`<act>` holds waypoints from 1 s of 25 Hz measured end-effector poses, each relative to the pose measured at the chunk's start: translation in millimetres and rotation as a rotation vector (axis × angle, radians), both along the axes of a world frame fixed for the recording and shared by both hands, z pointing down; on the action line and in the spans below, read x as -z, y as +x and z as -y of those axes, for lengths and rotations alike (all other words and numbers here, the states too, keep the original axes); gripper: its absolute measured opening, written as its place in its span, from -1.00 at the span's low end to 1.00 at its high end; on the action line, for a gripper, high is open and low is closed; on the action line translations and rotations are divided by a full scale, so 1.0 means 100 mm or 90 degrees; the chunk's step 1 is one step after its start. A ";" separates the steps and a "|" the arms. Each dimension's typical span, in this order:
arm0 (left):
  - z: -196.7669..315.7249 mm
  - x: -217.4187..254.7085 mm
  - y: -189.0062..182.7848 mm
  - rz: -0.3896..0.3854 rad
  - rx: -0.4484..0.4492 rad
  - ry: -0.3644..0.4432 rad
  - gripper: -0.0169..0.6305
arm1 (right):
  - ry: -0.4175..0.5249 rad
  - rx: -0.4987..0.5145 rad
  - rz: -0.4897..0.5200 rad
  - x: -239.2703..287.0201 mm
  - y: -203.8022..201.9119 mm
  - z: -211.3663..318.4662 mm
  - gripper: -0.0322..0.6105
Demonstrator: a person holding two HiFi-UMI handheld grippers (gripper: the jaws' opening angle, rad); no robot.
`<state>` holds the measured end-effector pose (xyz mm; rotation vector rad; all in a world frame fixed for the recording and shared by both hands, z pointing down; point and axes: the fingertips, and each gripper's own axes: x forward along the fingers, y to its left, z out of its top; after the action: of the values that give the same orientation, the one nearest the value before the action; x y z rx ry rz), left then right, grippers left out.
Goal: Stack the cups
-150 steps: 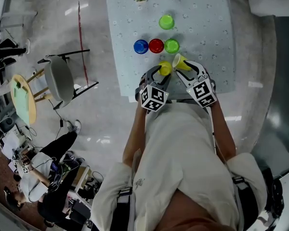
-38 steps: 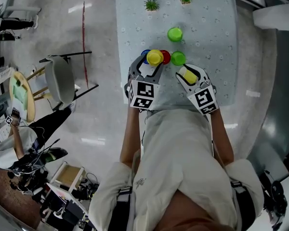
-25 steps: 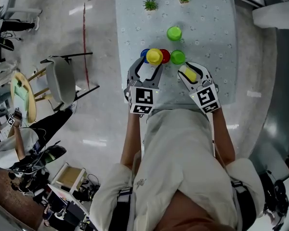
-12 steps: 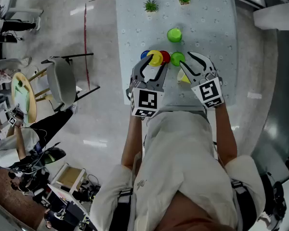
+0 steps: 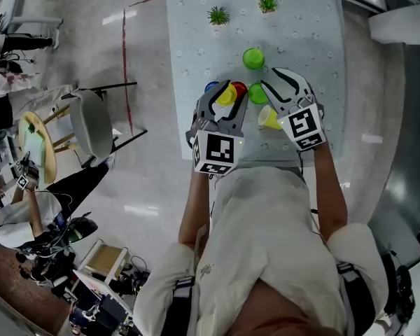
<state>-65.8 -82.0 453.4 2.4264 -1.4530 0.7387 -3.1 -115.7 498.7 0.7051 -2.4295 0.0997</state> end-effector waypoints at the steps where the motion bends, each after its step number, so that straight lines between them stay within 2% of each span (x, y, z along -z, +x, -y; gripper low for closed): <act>1: 0.02 0.00 0.00 0.002 -0.001 -0.003 -0.42 | -0.001 -0.001 -0.002 -0.02 -0.01 0.04 -0.39; 11: 0.23 -0.12 -0.01 0.024 -0.007 -0.036 -0.42 | -0.026 -0.005 -0.007 -0.29 -0.09 0.32 -0.39; 17: 0.33 -0.22 0.02 0.052 -0.016 -0.056 -0.43 | -0.047 0.003 -0.028 -0.52 -0.13 0.42 -0.29; 25: 0.41 -0.29 0.05 0.056 -0.026 -0.066 -0.44 | -0.087 0.015 -0.053 -0.80 -0.17 0.50 -0.12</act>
<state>-60.6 -123.4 482.9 2.3790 -1.3636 0.9168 -20.5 -165.5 579.0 0.6082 -2.3258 0.2203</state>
